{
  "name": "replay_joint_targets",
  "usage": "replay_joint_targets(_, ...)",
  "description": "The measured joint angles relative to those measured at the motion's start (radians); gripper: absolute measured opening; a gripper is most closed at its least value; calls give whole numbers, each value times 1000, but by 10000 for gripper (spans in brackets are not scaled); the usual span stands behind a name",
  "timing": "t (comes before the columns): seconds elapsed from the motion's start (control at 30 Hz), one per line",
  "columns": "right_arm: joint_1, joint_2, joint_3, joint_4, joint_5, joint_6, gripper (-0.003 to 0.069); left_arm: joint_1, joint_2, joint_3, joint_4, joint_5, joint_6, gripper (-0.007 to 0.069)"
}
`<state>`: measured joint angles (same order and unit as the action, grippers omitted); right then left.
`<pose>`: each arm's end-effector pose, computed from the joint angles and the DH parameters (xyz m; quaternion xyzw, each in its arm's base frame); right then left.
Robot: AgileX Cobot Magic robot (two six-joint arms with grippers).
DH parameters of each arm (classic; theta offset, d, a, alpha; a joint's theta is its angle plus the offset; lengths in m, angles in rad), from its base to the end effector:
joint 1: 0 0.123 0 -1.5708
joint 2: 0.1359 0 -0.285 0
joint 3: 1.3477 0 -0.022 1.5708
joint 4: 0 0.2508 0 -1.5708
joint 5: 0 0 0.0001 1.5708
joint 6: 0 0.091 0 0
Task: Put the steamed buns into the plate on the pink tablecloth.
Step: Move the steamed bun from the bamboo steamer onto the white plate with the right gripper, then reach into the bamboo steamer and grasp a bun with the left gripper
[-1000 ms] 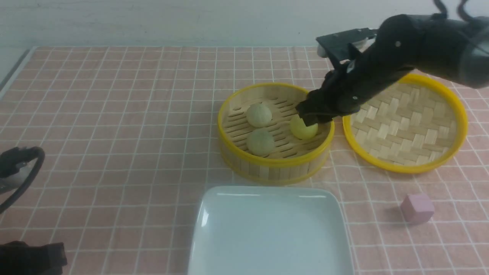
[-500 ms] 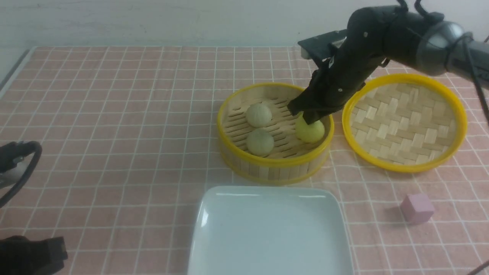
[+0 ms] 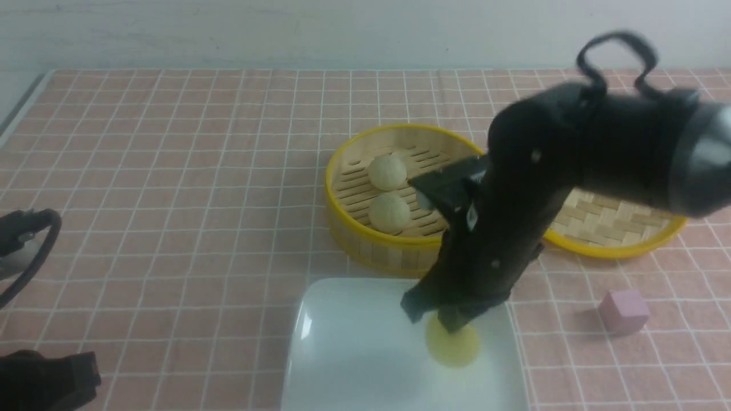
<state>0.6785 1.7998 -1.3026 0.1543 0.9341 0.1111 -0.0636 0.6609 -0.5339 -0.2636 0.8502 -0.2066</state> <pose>0.2741 0.2355 0.2215 -0.2403 0.9618 0.1050 0.0784 0.1082 -0.0248 0.2704 -0.1154 0.9286 -0.1655 0.3115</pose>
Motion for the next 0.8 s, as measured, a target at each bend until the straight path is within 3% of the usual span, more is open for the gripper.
replay_joint_targets(0.07, 7, 19, 21, -18, -42, 23, 76, 0, 0, 0, 0, -1, 0, 52)
replay_joint_targets(0.1, 9, 34, 29, -28, -74, 42, 147, 0, 0, 0, 0, -3, 0, 51)
replay_joint_targets(0.13, 9, 34, 29, -29, -75, 44, 155, 0, 0, 0, 0, -4, 0, 52)
replay_joint_targets(0.2, 10, 33, 18, -32, -75, 60, 254, 0, 0, 0, 0, -13, 0, 55)
replay_joint_targets(0.3, 10, 4, -20, -32, -22, 34, 300, 0, 0, 0, 0, -26, 0, 59)
replay_joint_targets(0.47, 2, -136, -63, -59, 107, -17, 197, 0, 0, 0, 0, -51, 0, 65)
replay_joint_targets(0.57, -6, -311, 0, -134, 244, -21, 18, 0, 10, 0, -37, -70, 12, 69)
replay_joint_targets(0.8, -6, -663, 337, -230, 208, 23, -13, 0, 247, -48, -211, -60, 207, 20)
